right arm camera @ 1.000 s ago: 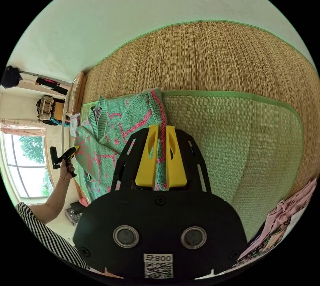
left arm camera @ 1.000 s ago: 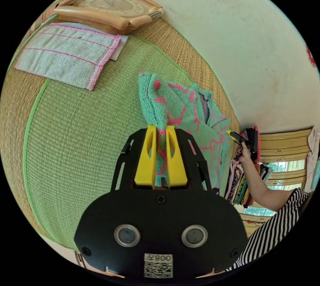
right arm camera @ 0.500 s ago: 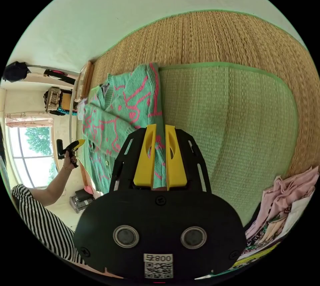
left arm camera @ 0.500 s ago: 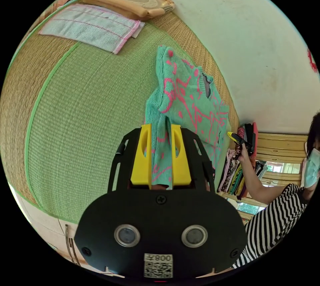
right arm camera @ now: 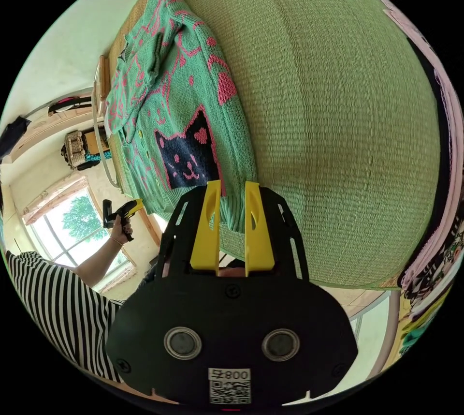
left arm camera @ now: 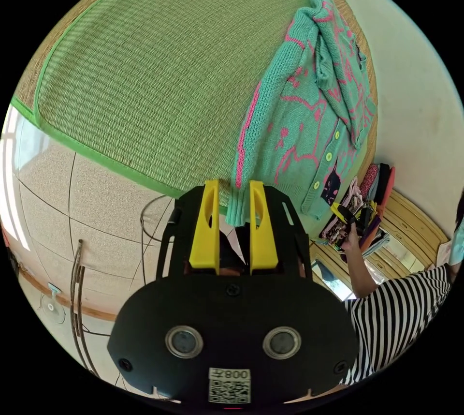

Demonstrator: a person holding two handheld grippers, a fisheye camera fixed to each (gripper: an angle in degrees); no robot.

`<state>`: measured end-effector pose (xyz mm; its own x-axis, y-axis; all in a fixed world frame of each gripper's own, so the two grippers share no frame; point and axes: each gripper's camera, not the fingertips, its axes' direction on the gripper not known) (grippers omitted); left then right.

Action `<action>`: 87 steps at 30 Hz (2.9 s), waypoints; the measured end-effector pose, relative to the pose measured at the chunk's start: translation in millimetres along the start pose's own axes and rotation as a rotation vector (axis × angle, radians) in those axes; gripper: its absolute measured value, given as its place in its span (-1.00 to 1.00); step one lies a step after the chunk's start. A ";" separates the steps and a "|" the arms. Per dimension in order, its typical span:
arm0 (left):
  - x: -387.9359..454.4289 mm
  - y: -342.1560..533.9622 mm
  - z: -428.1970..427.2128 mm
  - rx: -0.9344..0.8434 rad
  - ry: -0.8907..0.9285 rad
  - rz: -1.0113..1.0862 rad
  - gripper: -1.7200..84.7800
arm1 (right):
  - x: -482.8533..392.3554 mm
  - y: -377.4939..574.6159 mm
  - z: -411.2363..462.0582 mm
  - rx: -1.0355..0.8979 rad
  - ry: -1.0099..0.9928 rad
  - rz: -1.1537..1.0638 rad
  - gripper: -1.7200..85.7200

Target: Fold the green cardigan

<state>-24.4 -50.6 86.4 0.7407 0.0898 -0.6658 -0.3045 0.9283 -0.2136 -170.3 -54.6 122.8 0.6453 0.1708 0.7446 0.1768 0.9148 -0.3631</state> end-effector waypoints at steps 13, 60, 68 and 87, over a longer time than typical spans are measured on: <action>0.3 19.4 20.6 -0.062 -0.003 -0.017 -0.80 | 27.6 31.6 22.9 -0.040 0.053 0.084 -0.82; 26.0 25.5 -64.2 0.018 0.239 0.047 -0.92 | -1.3 11.7 -50.1 -0.063 -0.244 -0.107 -0.93; 42.4 -37.6 -80.8 0.147 0.310 0.069 -0.92 | -11.4 -57.3 -90.8 0.055 -0.226 -0.160 -0.92; 68.3 -136.5 -32.0 0.251 0.348 -0.035 -0.90 | 2.2 -213.7 -75.6 0.005 -0.242 -0.074 -0.92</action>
<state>48.6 -182.8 47.2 0.4883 -0.0305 -0.8721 -0.0963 0.9914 -0.0886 -150.5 -277.4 159.7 0.4342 0.1858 0.8814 0.2130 0.9296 -0.3009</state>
